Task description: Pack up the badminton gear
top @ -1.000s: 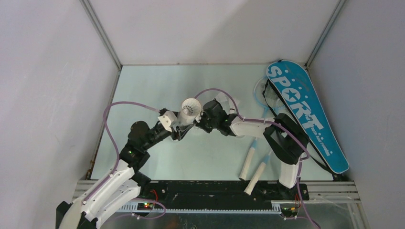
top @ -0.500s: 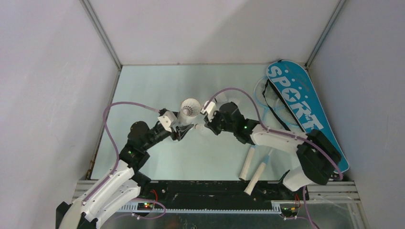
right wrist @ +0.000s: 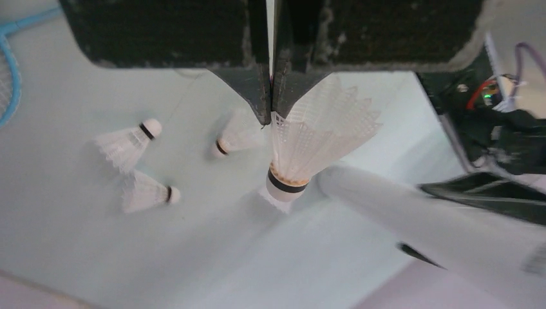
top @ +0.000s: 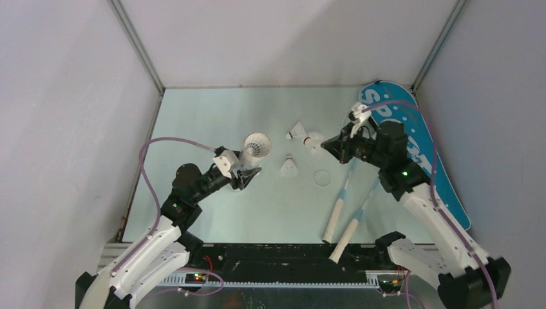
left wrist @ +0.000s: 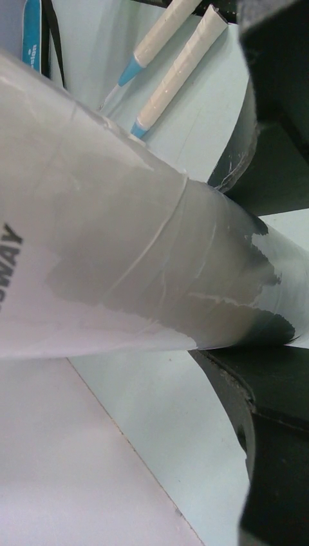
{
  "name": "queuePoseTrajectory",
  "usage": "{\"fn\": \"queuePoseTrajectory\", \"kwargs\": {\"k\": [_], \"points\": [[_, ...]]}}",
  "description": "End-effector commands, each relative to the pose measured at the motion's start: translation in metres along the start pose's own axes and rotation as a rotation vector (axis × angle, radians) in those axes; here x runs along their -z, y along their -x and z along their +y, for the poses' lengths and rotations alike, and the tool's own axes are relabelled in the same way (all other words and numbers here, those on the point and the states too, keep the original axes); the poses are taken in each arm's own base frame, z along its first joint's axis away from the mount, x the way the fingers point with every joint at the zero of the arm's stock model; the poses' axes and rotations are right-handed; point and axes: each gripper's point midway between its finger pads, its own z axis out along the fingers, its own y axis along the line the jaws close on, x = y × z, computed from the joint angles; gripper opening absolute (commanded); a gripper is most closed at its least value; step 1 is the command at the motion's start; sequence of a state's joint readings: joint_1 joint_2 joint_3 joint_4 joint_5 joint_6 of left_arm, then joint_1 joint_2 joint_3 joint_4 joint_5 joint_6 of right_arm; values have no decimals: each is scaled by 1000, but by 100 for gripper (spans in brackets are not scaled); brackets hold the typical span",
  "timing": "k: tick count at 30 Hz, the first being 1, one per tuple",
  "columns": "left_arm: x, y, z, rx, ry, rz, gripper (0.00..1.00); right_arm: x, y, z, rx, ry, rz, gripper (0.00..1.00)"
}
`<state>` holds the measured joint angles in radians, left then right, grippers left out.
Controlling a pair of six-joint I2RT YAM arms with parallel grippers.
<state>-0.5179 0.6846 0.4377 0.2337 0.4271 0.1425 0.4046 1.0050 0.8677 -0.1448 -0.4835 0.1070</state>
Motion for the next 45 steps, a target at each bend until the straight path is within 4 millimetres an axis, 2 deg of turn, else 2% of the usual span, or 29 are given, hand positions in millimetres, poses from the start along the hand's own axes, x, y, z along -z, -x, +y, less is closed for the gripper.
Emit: {"fn": "queuePoseTrajectory", "kwargs": {"k": [1,2,4,10,12,14,15,16,17,18,24,26,32,39,45], "points": [[5,-41,-17,107,-54,142,61,47,51,60,-8,211,-89,0],[4,-39,-19,98,-67,129,61,57,65,70,18,235,-123,0],[3,-35,-21,74,-88,104,62,70,77,88,47,307,-143,0],[-3,-23,-25,-50,-120,85,65,94,103,128,34,496,-160,0],[-7,-25,-24,-75,-126,103,65,102,107,144,31,579,-150,0],[-9,-27,-22,-97,-125,133,65,103,110,151,15,608,-132,0],[-10,-28,-20,-115,-116,147,66,99,105,149,-15,604,-92,0],[-12,-29,-20,-117,-123,170,66,100,111,152,-11,597,-91,0],[-12,-30,-19,-132,-118,182,66,94,102,148,-39,578,-43,0],[-13,-31,-20,-135,-125,195,66,92,107,147,-37,547,-44,0],[-13,-32,-26,-178,-149,193,66,69,82,134,-102,410,133,0],[-11,-31,-29,-196,-160,174,66,67,70,131,-125,372,212,0],[-9,-28,-33,-212,-170,140,66,59,52,130,-119,314,331,0],[-6,-26,-39,-220,-190,112,66,53,48,120,-125,261,344,0],[-6,-24,-43,-224,-207,96,66,39,47,117,-117,258,359,0]]}}
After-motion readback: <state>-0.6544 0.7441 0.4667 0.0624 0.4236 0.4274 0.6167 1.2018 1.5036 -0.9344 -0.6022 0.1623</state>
